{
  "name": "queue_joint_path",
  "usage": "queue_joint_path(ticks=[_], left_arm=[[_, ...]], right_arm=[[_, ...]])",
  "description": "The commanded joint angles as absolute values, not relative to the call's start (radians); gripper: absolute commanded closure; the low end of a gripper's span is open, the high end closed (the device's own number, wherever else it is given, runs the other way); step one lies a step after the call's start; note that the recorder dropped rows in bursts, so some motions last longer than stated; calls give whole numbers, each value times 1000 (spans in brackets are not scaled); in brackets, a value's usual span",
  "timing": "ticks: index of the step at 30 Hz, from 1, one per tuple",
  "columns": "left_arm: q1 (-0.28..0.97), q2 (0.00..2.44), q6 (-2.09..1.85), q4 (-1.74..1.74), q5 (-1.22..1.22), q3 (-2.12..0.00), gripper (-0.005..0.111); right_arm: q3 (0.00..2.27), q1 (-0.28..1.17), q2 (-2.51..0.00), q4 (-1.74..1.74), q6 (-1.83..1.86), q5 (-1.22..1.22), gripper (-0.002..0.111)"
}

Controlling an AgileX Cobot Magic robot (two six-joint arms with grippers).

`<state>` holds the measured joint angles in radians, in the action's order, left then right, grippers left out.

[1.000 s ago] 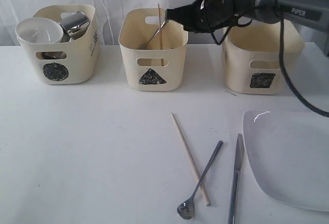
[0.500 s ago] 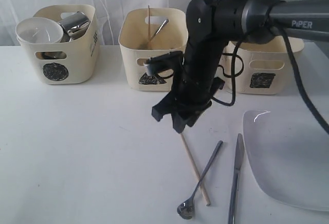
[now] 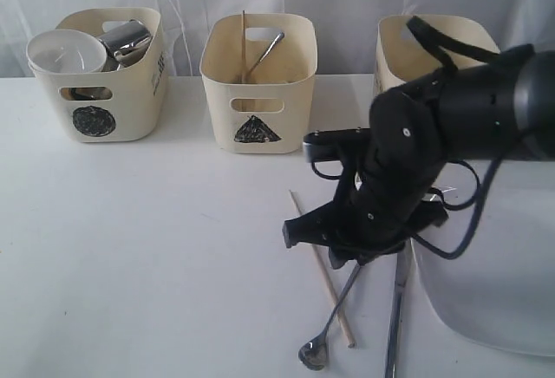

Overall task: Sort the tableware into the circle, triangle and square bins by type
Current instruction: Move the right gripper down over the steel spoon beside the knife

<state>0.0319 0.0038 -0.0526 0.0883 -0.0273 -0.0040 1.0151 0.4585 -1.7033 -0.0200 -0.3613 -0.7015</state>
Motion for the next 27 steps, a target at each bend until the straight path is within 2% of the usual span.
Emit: queue_joint_path(ticks=[1, 5, 16, 27], left_arm=[[36, 0, -54, 103, -29, 0, 105], [36, 0, -54, 103, -29, 0, 105], [36, 0, -54, 103, -29, 0, 105], [36, 0, -54, 103, -29, 0, 105]], right_arm=[[918, 458, -1668, 56, -670, -615, 77], [871, 458, -1668, 60, -860, -534, 77], [869, 458, -1677, 60, -914, -427, 77], [869, 458, -1772, 60, -954, -430, 77]])
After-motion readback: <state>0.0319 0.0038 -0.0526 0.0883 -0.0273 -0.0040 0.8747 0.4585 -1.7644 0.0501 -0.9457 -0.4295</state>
